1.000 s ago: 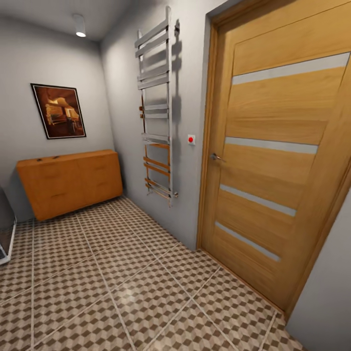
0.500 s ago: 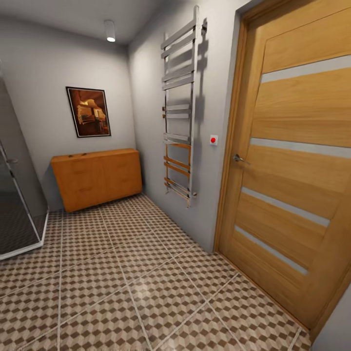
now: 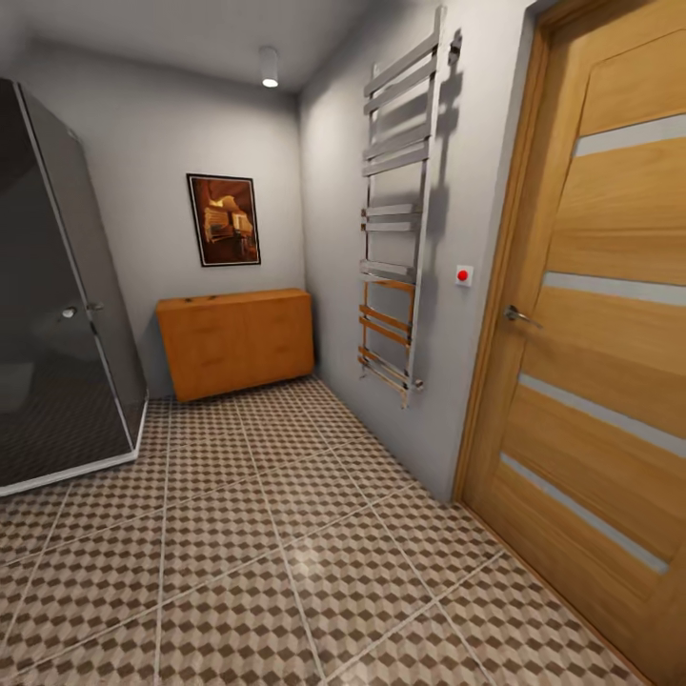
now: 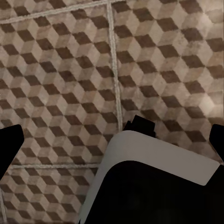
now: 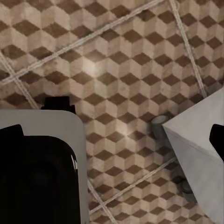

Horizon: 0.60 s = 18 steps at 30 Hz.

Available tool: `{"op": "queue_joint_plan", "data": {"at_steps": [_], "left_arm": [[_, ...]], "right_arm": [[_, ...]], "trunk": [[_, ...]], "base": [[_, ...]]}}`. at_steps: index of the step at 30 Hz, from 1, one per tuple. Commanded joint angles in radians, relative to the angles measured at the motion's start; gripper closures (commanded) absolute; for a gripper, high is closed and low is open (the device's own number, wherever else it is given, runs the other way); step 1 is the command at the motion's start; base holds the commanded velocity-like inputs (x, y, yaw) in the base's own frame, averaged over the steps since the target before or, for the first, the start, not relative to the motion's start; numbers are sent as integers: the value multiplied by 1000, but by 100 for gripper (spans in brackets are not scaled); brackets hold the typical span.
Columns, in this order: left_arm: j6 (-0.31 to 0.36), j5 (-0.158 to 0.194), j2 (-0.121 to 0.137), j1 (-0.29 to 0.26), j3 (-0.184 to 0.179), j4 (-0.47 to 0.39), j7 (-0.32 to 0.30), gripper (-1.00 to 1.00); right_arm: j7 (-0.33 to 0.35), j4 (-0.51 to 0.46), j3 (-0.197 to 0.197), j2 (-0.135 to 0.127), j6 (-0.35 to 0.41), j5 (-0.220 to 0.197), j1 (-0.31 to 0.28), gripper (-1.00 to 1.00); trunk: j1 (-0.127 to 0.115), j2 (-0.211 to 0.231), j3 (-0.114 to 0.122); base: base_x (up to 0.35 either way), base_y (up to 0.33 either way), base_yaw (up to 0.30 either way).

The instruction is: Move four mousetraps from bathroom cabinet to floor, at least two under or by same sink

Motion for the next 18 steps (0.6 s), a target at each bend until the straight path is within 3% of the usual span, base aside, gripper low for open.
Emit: {"op": "queue_joint_plan", "data": {"at_steps": [1,18], "left_arm": [[-4,7,0,-1,-5,1,3,-100],[-3,8,0,-1,-5,1,3,-100]], "right_arm": [[-2,3,6,0,-6,-2,-1,-100],[-3,3,6,0,-6,-2,-1,-100]], "trunk": [[0,-1,-1],[0,-1,-1]], "base": [[0,0,271],[0,0,271]]}}
